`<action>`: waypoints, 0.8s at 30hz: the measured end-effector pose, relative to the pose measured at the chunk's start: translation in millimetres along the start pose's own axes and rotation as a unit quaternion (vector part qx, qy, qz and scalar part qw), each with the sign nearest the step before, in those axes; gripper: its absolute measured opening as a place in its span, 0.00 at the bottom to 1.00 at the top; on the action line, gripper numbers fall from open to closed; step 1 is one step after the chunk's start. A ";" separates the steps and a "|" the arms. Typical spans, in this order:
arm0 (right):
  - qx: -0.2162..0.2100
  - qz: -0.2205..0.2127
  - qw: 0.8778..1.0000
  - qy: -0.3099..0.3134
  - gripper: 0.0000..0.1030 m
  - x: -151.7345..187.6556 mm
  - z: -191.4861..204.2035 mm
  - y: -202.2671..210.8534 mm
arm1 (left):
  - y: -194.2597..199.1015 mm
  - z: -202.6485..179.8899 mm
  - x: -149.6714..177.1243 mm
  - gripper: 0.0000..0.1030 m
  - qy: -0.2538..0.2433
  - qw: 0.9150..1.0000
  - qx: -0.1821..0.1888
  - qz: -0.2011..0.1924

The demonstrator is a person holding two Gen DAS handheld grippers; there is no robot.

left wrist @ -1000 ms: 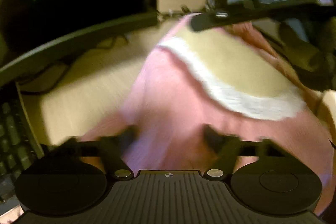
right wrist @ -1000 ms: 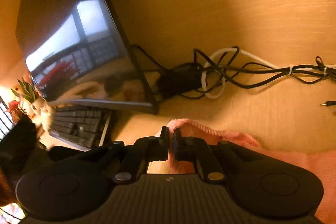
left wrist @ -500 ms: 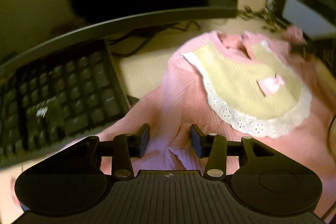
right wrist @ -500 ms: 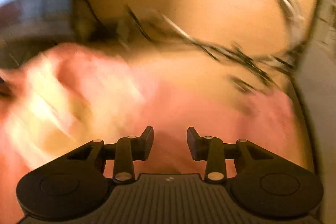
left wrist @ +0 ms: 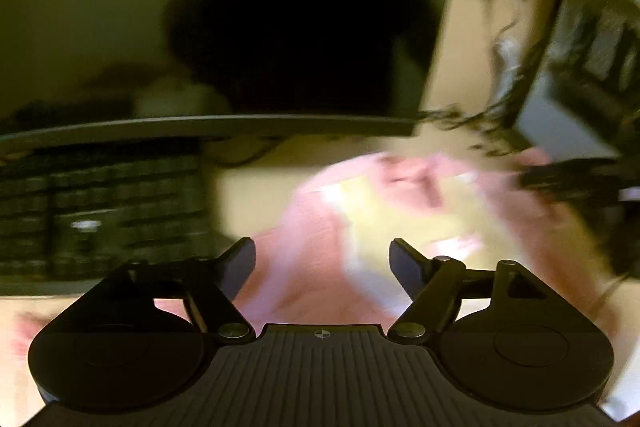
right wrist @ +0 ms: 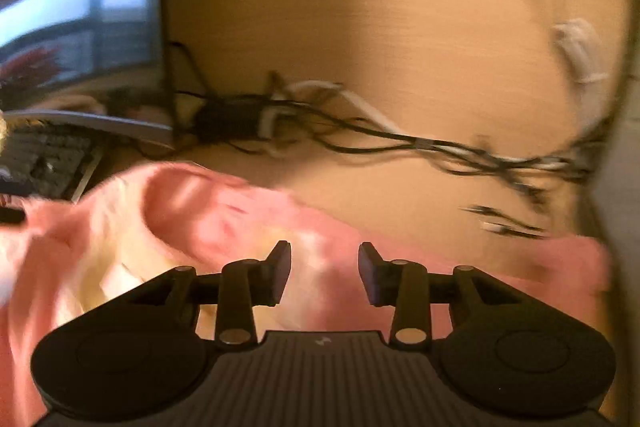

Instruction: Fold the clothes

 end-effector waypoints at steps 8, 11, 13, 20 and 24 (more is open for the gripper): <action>0.051 0.028 0.998 -0.003 0.36 26.0 -15.4 -19.4 | -61.0 -39.6 21.8 0.82 0.018 0.998 0.033 0.056; 0.070 0.028 0.997 -0.019 0.36 41.7 -31.9 7.2 | -61.2 -43.2 33.1 0.84 0.021 0.997 0.032 0.064; 0.080 0.032 0.996 -0.023 0.36 47.9 -35.5 26.4 | -54.2 -48.5 39.8 0.86 0.028 0.995 0.054 0.076; 0.075 0.015 0.995 0.063 0.35 31.2 -6.4 41.2 | -35.4 -66.4 53.0 0.92 0.018 0.994 0.077 0.073; 0.070 0.038 0.983 0.165 0.32 17.9 19.1 15.5 | -34.5 -63.1 38.5 0.92 0.032 0.994 0.091 0.052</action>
Point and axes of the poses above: each gripper's, at about its wrist camera, not at the fingertips, and y roughly against the way its jaws point, z to its left, x to its underside, the point moved 1 cm from there along -y, roughly the way its jaws point, and after that the axes turned 9 degrees about -x, right-handed, at the moved point
